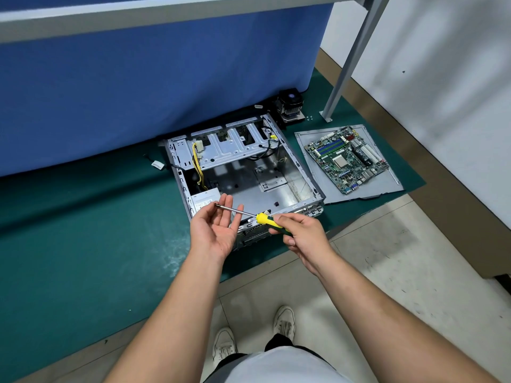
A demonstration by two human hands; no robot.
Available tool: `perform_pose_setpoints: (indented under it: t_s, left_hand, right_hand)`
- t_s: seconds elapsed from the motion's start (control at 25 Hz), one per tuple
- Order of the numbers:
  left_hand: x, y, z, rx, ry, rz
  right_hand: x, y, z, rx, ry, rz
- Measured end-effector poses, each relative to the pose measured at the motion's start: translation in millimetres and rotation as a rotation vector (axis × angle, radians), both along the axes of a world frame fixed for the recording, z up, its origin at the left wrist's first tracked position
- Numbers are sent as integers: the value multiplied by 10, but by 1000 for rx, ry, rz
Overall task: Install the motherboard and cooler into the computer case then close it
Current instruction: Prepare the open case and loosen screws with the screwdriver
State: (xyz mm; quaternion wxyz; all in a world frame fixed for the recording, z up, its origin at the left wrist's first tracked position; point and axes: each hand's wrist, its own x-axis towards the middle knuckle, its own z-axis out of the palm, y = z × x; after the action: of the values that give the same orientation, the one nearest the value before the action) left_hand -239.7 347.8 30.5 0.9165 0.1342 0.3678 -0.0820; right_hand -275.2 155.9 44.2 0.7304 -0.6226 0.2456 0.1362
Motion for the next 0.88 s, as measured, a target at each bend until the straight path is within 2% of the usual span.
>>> perform_pose_setpoints:
  t_s: [0.24, 0.44, 0.64, 0.88]
  left_hand:
    - [-23, 80, 18, 54, -30, -32]
    - [-67, 200, -11, 204, -8, -111]
    - [-139, 373, -73, 309, 25, -168]
    - [-466, 412, -223, 408, 35, -261]
  right_hand:
    - [-37, 52, -19, -26, -43, -2]
    - [-108, 133, -52, -153, -160, 71]
    - [-255, 247, -161, -426, -282, 257]
    - [-739, 384, -482, -471, -164, 569]
